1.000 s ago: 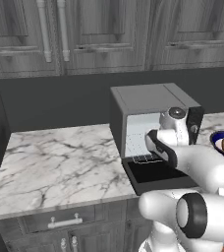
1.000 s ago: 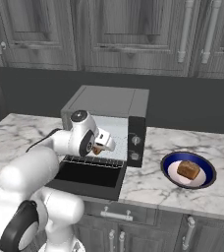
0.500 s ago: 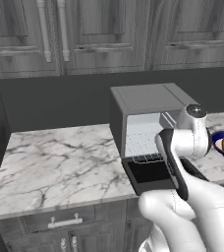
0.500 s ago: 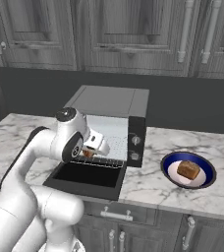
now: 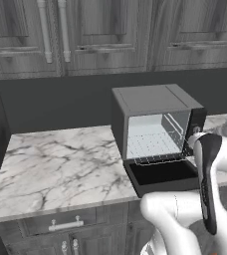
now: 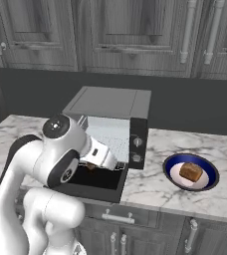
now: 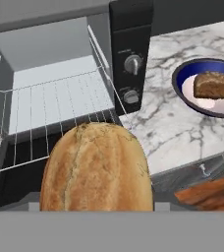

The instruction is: Pick up the heated bread from the toaster oven and place it in the bowl. Then move the bread bowl to the dining counter.

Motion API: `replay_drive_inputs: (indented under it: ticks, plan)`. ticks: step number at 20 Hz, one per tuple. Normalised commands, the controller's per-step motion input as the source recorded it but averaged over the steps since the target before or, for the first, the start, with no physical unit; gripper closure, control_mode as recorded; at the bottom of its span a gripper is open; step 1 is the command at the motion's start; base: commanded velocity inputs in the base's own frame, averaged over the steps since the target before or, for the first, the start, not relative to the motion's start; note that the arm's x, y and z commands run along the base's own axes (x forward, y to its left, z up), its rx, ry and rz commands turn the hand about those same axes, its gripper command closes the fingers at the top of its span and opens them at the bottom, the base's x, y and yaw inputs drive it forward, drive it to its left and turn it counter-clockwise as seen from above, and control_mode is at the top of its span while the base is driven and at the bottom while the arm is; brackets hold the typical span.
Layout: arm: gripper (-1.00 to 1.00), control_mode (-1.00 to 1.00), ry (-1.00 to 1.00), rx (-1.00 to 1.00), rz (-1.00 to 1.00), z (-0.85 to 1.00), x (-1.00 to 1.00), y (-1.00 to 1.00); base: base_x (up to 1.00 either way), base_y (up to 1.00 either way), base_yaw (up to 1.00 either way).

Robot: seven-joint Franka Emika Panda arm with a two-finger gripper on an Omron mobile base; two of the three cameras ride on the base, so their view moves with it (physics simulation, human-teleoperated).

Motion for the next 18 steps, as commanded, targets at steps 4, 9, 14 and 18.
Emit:
replay_drive_inputs:
  ticks: [4,9,14,18]
  plan:
    - [1.00,-1.00,0.01,0.07,-0.02,0.40,-0.36,-1.00,0.00,0.00,0.00]
    - [1.00,-1.00,0.20,0.04,-0.17,0.02,0.17,-1.00,0.00,0.00,0.00]
    - [1.00,-1.00,0.30,0.04,-0.33,0.00,0.40,-1.00,0.00,0.00,0.00]
    - [1.00,-1.00,0.09,0.00,-0.10,-0.29,0.28,-0.86,0.00,0.00,0.00]
